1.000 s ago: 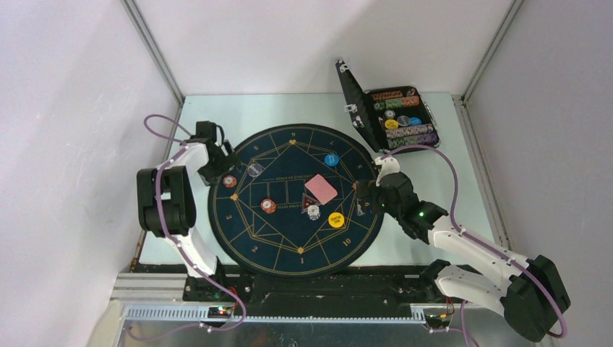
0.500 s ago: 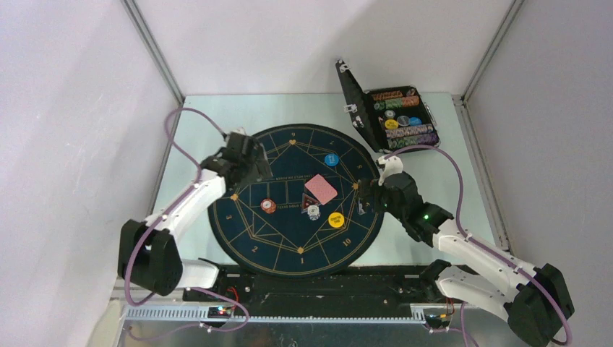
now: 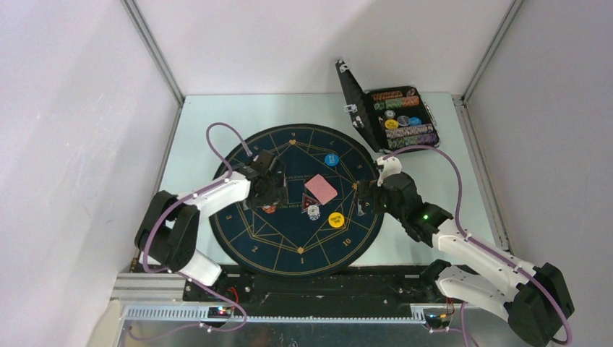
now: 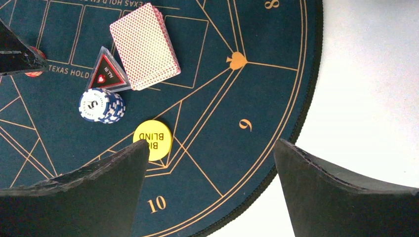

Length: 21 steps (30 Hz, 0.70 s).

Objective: Distribute texas hold em gaming equipment

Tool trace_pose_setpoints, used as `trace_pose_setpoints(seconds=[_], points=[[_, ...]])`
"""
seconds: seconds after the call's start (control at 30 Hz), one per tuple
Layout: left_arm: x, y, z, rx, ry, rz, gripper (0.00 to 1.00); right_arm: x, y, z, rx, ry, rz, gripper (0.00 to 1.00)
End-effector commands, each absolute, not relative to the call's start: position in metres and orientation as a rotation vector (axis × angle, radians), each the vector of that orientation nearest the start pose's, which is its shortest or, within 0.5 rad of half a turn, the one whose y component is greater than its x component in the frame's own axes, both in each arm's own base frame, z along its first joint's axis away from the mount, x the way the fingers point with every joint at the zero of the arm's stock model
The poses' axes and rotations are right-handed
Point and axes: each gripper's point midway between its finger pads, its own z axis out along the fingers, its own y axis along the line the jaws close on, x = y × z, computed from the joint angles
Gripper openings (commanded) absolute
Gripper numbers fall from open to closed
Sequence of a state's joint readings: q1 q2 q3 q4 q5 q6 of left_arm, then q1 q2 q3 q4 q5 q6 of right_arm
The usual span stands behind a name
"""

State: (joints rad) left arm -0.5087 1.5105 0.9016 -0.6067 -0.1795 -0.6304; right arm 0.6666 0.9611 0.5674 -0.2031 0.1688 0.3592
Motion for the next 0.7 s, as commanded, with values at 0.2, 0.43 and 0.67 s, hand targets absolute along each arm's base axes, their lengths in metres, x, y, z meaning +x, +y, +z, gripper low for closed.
trace_pose_setpoints(seconds=[0.2, 0.43, 0.67], points=[[0.270, -0.149, 0.033, -0.232, 2.726, -0.113, 0.78, 0.250, 0.179, 0.123, -0.234, 2.153, 0.414, 1.00], [0.273, -0.151, 0.028, -0.227, 2.735, -0.108, 0.67, 0.250, 0.178, 0.124, -0.231, 2.149, 0.410, 1.00], [0.272, -0.153, 0.024, -0.220, 2.752, -0.112, 0.63, 0.250, 0.177, 0.124, -0.230, 2.149, 0.406, 1.00]])
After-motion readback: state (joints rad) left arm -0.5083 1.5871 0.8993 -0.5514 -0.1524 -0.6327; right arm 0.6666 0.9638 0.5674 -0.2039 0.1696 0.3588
